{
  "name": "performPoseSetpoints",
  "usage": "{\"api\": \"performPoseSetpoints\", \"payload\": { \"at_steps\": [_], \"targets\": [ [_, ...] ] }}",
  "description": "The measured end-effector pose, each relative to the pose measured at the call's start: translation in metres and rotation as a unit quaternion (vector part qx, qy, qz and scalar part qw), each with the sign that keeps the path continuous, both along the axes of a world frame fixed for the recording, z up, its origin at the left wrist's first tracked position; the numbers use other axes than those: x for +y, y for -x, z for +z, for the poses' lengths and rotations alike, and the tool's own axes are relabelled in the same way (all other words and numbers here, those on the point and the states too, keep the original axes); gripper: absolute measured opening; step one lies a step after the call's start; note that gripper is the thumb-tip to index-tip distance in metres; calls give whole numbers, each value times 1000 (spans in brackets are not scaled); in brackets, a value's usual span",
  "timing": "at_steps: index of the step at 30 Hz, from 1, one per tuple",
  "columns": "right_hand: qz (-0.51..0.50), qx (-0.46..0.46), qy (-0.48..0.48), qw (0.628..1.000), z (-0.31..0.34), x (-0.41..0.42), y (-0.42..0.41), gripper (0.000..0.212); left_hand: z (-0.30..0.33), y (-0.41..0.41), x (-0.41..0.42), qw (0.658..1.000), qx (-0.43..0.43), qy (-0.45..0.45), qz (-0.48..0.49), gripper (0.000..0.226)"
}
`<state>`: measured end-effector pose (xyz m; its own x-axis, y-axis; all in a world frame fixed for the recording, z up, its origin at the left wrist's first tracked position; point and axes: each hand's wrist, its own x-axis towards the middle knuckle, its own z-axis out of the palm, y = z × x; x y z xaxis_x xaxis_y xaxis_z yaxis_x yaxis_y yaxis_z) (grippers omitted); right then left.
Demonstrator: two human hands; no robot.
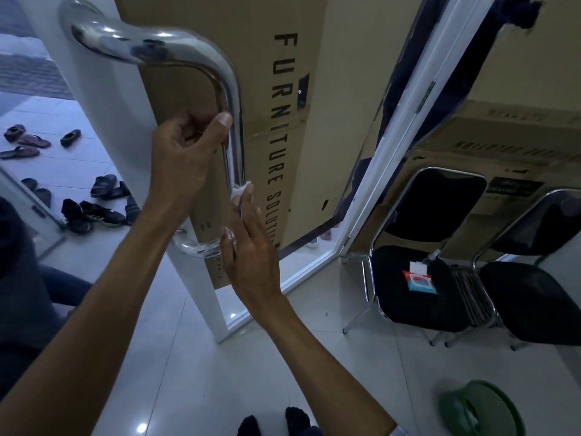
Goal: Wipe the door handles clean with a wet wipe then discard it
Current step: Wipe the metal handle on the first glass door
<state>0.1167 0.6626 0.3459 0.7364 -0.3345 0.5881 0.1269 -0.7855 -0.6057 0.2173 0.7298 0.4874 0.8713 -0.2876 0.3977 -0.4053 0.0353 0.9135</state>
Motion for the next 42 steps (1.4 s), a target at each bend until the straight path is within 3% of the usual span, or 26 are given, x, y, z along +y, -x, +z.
{"api": "performPoseSetpoints", "payload": {
  "at_steps": [16, 22, 31, 42],
  "targets": [
    [-13, -2, -19, 1000, 5, 8, -3, 55, 2, 4, -2, 1000, 6, 24, -11, 12],
    [-2, 20, -16, 1000, -27, 6, 4, 57, 0, 0, -1, 1000, 7, 20, -11, 24],
    [-7, -45, -20, 999, 31, 3, -13, 53, 1, 0, -1, 1000, 3, 11, 2, 17],
    [-33, 27, -44, 998, -35, 12, 2, 58, 0, 2, -2, 1000, 0, 11, 2, 15]
  ]
}}
